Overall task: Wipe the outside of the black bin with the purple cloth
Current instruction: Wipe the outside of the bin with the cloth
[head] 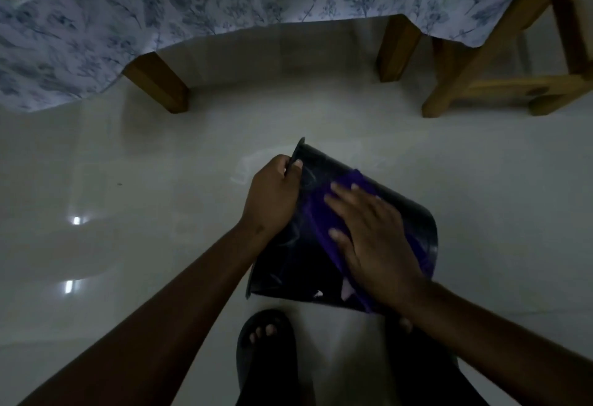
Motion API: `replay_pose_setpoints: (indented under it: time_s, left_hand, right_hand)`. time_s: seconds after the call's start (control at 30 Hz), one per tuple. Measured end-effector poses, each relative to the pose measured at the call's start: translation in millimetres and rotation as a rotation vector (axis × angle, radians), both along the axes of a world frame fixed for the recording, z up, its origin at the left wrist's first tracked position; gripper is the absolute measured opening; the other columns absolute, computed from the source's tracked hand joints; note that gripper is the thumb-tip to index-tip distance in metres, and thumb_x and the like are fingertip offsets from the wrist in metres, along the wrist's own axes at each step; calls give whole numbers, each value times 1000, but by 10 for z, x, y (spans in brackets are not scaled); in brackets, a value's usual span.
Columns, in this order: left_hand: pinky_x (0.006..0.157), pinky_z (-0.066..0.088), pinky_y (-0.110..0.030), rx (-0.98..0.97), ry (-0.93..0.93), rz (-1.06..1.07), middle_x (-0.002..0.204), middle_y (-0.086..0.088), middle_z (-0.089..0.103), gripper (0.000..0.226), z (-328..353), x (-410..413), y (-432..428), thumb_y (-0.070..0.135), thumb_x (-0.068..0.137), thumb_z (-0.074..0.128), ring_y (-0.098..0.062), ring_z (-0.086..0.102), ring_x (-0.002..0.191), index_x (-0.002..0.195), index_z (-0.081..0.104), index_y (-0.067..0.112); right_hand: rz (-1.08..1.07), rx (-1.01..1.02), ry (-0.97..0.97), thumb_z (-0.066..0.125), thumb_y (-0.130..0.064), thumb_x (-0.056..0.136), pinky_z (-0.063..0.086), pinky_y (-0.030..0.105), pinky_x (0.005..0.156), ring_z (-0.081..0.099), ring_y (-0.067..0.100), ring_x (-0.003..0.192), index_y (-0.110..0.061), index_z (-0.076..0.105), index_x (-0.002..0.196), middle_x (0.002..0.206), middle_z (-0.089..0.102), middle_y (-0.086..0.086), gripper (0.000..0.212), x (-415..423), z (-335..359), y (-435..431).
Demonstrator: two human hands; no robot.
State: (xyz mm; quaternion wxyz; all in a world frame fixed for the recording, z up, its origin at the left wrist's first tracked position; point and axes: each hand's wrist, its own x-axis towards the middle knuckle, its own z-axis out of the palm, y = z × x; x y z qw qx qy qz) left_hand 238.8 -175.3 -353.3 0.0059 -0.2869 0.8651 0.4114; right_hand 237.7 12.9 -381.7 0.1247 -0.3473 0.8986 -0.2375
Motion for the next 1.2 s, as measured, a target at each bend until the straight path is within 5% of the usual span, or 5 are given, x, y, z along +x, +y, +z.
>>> replay_pose_setpoints:
  time_s: [0.1, 0.33, 0.63, 0.87, 1.2]
  left_hand:
    - [56, 37, -4, 38, 14, 3, 77, 1, 59, 31, -9, 80, -2, 30, 101, 39, -5, 52, 67, 89, 59, 9]
    - [56, 37, -4, 11, -6, -15, 70, 8, 56, 29, -73, 114, -57, 31, 100, 40, -4, 51, 64, 81, 56, 15]
    - [55, 37, -3, 53, -12, -16, 72, 6, 56, 30, -29, 142, -43, 31, 101, 39, -6, 51, 65, 83, 56, 13]
    - [57, 37, -4, -29, -20, -55, 70, 9, 53, 29, -89, 86, -69, 31, 100, 40, -4, 50, 64, 83, 55, 14]
    - [56, 38, -4, 7, -47, -51, 70, 6, 55, 32, -56, 136, -61, 33, 100, 38, -4, 51, 64, 82, 56, 15]
  right_hand:
    - [-146, 51, -128, 32, -42, 101, 18, 41, 115, 20, 19, 144, -21, 18, 152, 161, 14, 1, 57, -379, -17, -231]
    - [212, 101, 87, 28, -53, 97, 16, 47, 114, 13, 17, 148, -30, 23, 150, 158, 18, -8, 58, 249, 16, 110]
    - [-36, 36, -157, 25, -56, 94, 27, 42, 115, 26, 15, 143, -26, 29, 149, 156, 30, -3, 62, -544, -75, -247]
    - [285, 77, 145, 39, -54, 93, 19, 44, 113, 19, 19, 146, -32, 29, 148, 158, 23, -8, 60, 178, -64, 169]
    - [66, 76, -115, 27, -61, 92, 21, 45, 116, 9, 11, 147, -35, 19, 150, 159, 14, -12, 65, -298, -27, -142]
